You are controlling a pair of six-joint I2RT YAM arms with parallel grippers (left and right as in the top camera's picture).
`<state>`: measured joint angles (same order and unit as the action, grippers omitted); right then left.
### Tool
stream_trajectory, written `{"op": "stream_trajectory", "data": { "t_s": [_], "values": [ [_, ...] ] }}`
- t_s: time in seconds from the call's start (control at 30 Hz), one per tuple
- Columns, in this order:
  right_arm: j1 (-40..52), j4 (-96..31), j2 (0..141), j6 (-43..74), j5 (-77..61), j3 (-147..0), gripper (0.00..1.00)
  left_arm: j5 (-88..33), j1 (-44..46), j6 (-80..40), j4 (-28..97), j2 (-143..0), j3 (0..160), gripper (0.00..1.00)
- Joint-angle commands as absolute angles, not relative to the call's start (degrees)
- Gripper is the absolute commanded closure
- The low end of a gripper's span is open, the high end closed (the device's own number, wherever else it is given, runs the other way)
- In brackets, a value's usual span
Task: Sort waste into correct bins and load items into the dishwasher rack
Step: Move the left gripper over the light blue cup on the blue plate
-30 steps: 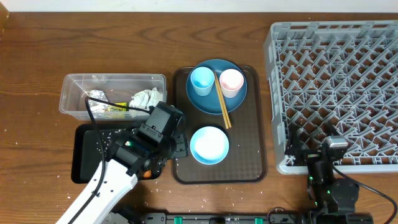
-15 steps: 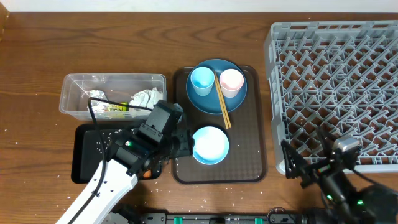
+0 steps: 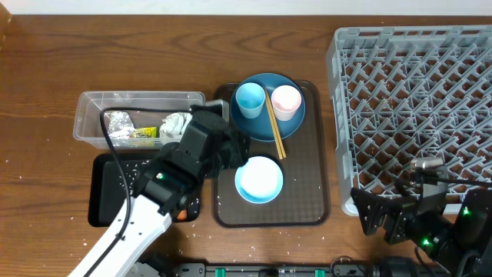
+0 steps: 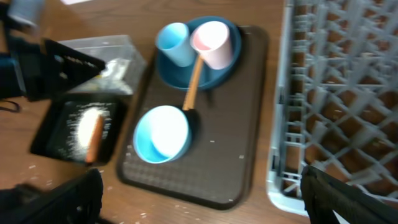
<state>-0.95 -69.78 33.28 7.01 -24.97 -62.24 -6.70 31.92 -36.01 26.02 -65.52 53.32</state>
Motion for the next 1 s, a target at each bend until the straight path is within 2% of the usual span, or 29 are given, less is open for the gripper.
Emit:
{"op": "stream_trajectory", "data": {
  "t_s": [0.0,0.2,0.37,0.57,0.83,0.97],
  "values": [
    [-1.21,-69.58,33.50,5.91,-18.87,-61.08,0.01,-2.28,31.48,-35.83,22.28,-68.38,54.24,0.55],
    [-1.21,-69.63,33.50,5.91,-15.86,-60.82,0.01,-2.28,29.04,-35.86,12.38,-75.59,54.43,0.56],
    [-1.21,-69.67,33.50,5.91,-15.84,-60.38,0.01,-2.57,23.92,-36.01,11.75,-82.46,58.22,0.56],
    [-1.21,-69.56,33.52,5.91,-15.84,-59.11,0.01,-11.70,19.05,-34.63,15.16,-90.50,67.29,0.56],
    [-1.21,-67.92,33.52,5.91,-15.81,-58.54,0.01,-12.91,18.46,-31.86,30.00,-99.44,81.89,0.56],
    [-1.21,-67.00,33.52,5.93,-15.86,-57.95,0.01,-13.06,18.46,-31.05,31.35,-101.91,82.63,0.57]
  ]
}}
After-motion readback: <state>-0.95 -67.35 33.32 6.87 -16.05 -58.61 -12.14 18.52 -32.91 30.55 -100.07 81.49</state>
